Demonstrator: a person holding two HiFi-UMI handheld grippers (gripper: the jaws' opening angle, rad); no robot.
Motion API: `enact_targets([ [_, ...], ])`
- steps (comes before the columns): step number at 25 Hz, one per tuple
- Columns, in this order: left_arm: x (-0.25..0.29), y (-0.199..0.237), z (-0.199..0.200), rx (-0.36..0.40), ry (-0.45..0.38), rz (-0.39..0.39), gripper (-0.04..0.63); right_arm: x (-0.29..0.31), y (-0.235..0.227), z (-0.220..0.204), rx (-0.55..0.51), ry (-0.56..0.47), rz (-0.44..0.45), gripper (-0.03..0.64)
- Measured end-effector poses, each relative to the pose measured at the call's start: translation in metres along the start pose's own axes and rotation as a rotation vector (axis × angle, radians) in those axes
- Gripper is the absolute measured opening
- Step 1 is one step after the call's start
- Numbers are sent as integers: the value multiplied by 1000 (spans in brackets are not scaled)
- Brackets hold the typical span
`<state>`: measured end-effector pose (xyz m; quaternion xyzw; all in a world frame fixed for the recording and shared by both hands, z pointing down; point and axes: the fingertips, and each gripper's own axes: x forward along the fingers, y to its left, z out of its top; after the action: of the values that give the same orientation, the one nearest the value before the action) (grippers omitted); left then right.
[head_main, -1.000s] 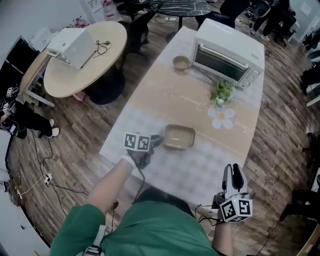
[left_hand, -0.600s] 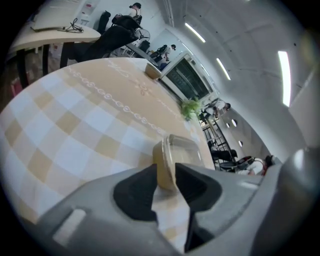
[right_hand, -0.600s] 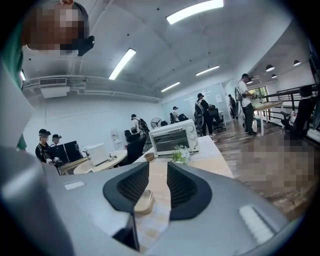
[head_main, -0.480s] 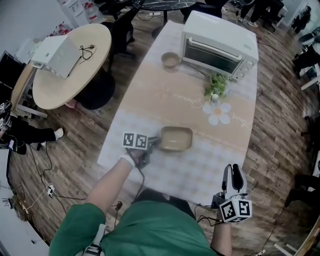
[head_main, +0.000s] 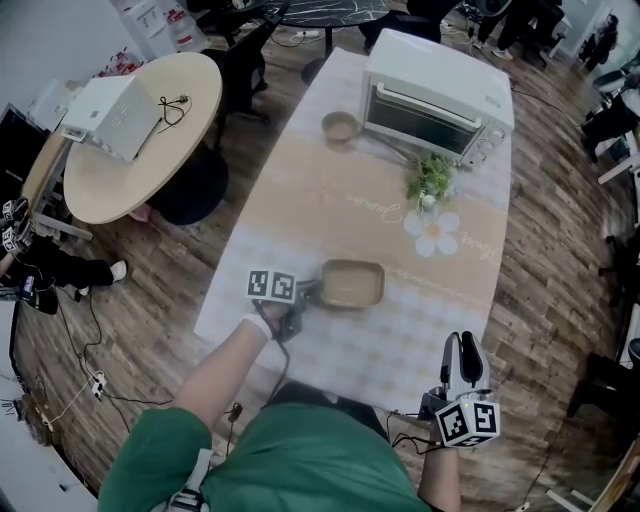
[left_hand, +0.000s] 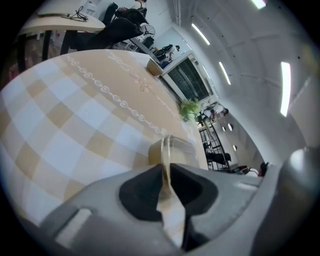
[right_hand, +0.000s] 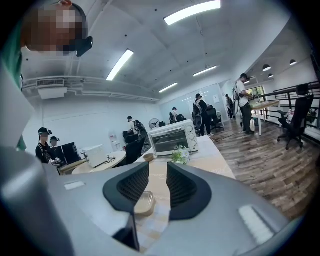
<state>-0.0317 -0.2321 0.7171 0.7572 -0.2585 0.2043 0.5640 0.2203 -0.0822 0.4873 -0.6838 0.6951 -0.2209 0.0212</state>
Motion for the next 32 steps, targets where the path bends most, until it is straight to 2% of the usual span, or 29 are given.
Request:
enact_targets([
  [11,-14,-7,4,12,-40,-8,44,-3,8,5,-15,5,22,110],
  [18,-30,-36,14,56,-122,-65,43,-3,15,9,-19,8,45,110],
  [28,-70,-75,12,120,-230,-98,43,-9,28,12,-26,14,86,110],
  [32,-93,-93,11,174,-292,-105,42,-15,30,16,-43,7,94,110],
])
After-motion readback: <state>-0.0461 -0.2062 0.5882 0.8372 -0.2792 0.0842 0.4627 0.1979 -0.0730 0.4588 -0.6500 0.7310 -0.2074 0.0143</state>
